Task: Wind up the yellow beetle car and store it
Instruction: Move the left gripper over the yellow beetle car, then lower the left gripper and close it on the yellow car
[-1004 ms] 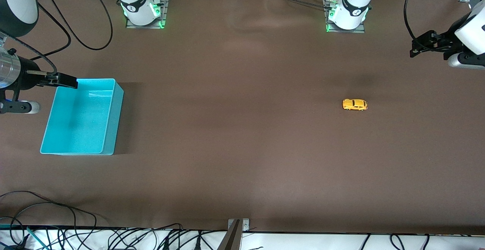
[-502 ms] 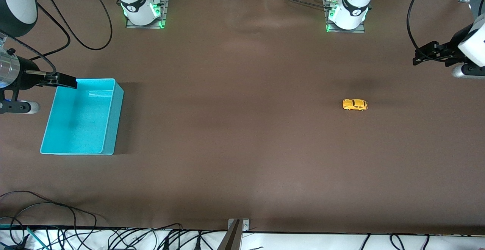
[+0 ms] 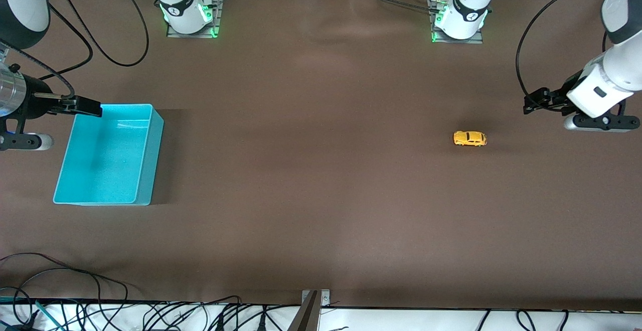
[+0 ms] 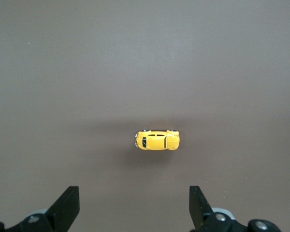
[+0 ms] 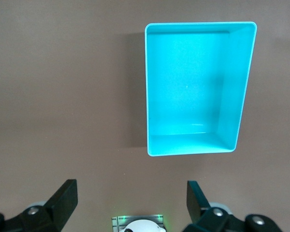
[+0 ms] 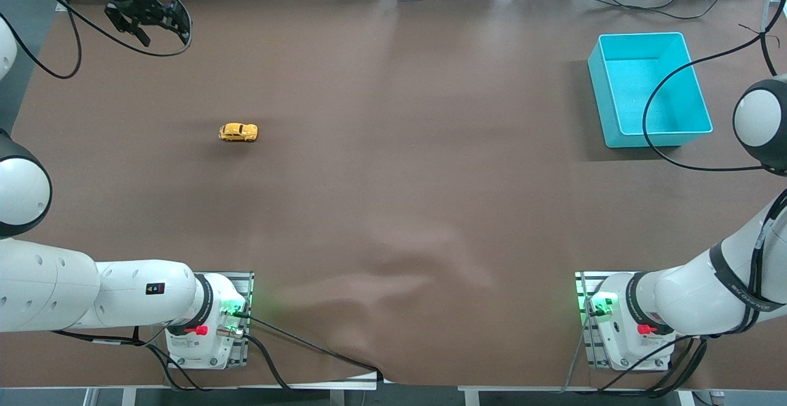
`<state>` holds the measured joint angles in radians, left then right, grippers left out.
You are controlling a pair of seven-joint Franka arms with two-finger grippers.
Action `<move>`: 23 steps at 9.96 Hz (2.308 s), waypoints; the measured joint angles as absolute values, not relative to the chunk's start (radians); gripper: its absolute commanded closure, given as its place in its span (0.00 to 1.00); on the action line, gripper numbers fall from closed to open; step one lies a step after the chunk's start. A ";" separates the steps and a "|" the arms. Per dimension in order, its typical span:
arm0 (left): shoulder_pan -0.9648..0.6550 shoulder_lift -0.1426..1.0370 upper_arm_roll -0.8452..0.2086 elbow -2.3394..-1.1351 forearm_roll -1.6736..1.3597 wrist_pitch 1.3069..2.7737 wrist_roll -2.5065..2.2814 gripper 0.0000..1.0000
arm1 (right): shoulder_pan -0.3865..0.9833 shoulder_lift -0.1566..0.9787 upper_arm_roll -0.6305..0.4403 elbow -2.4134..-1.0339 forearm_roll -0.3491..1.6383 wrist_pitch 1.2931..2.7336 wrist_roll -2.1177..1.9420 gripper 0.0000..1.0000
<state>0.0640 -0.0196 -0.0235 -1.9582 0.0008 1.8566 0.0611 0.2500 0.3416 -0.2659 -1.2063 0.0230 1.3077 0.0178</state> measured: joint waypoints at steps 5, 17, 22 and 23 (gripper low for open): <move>0.064 -0.028 -0.025 -2.162 0.001 2.049 0.061 0.00 | 0.250 0.342 -0.266 -1.207 0.023 1.308 0.004 0.00; 0.055 0.065 -0.037 -2.410 0.001 2.355 0.524 0.00 | 0.248 0.342 -0.267 -1.210 0.023 1.307 -0.005 0.00; 0.055 0.135 -0.037 -2.411 0.002 2.476 1.034 0.00 | 0.248 0.342 -0.276 -1.210 0.023 1.307 -0.006 0.00; 0.055 0.154 -0.037 -2.411 0.002 2.486 1.094 0.00 | 0.247 0.342 -0.277 -1.210 0.023 1.307 -0.007 0.00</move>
<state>0.0551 0.1543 -0.0366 -2.4108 0.0019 2.4857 1.0936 0.2475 0.3416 -0.2767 -1.2103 0.0226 1.3070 -0.0067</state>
